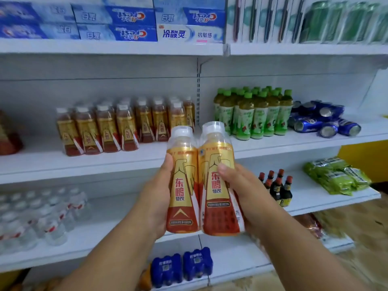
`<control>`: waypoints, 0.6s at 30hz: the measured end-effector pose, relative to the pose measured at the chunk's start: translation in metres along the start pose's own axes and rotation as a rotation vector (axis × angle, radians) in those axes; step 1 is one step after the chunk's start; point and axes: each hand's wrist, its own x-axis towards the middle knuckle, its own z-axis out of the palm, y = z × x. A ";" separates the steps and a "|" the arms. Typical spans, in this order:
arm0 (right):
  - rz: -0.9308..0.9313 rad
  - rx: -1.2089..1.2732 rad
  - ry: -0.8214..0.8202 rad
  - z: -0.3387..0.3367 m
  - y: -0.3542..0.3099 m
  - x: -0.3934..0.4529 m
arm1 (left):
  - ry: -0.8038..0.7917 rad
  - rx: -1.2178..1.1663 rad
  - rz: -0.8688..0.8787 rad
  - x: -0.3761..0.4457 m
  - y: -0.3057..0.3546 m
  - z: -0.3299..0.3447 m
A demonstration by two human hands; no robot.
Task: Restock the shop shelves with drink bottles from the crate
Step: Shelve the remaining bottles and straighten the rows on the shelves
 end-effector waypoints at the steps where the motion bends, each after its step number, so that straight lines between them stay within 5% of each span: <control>1: -0.011 -0.036 -0.004 0.000 0.000 0.009 | 0.013 0.006 0.022 0.006 0.002 -0.005; 11: -0.112 -0.192 0.048 -0.044 0.016 0.108 | 0.135 0.187 0.275 0.090 -0.003 0.016; 18: -0.106 -0.248 -0.133 -0.110 0.012 0.196 | 0.309 0.178 0.336 0.167 -0.011 0.046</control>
